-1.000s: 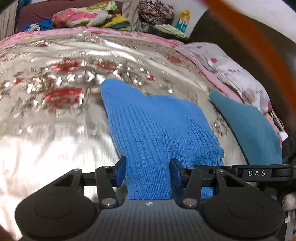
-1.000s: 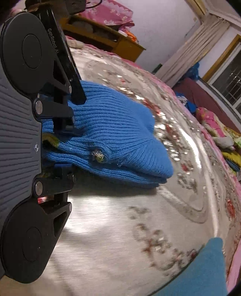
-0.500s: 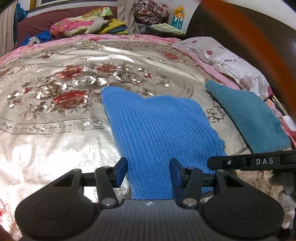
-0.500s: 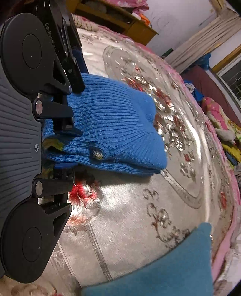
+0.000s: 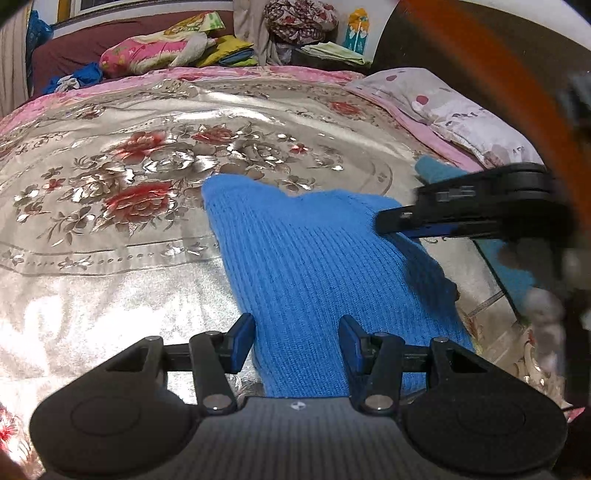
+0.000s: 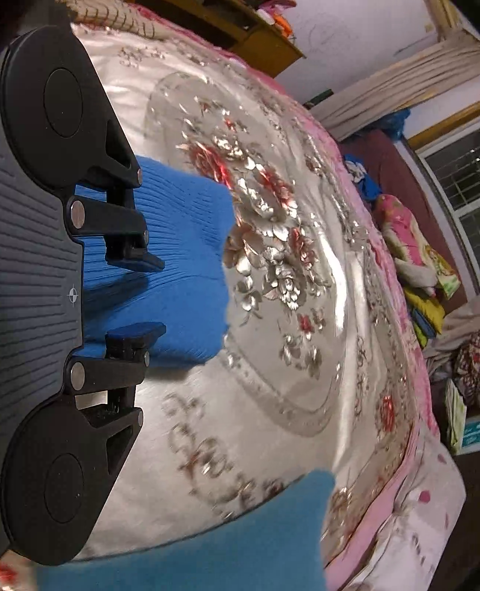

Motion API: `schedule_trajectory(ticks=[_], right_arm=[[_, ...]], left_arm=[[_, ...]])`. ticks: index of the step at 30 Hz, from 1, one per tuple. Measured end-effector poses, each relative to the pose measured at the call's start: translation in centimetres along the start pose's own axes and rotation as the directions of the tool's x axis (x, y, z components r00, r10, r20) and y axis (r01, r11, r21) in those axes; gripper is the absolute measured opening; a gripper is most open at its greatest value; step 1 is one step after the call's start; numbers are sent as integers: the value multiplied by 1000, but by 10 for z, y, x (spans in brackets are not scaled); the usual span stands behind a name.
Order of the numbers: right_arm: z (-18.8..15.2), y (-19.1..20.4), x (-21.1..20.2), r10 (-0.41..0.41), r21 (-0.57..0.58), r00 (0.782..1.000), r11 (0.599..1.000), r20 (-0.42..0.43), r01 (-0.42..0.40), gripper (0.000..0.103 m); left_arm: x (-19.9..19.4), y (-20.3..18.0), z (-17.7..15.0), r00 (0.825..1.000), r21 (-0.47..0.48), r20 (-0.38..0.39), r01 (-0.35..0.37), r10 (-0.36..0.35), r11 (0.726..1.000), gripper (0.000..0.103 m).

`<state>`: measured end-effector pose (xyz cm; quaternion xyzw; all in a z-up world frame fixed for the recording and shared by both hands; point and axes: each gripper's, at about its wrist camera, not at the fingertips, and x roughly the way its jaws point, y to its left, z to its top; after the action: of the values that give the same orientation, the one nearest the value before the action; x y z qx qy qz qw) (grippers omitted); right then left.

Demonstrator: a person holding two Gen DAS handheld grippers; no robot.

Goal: Fold small clothes

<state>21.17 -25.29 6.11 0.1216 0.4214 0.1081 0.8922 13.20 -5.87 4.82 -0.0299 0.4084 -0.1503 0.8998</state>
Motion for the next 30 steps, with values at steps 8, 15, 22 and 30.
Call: schedule_trajectory(ticks=[8, 15, 22, 30], right_arm=[[2, 4, 25, -62, -64, 998, 996, -18, 60, 31], [-6, 16, -9, -92, -106, 995, 990, 31, 95, 33], [-58, 35, -72, -85, -172, 996, 981, 20, 87, 34], [-103, 29, -99, -93, -70, 996, 993, 6, 93, 38]], left_arm=[[6, -1, 2, 1000, -1, -8, -4, 4, 1000, 55], [0, -2, -1, 999, -19, -32, -23, 22, 1000, 57], [-15, -10, -17, 997, -34, -28, -70, 69, 997, 74], [-28, -18, -42, 990, -52, -29, -143, 141, 988, 99]])
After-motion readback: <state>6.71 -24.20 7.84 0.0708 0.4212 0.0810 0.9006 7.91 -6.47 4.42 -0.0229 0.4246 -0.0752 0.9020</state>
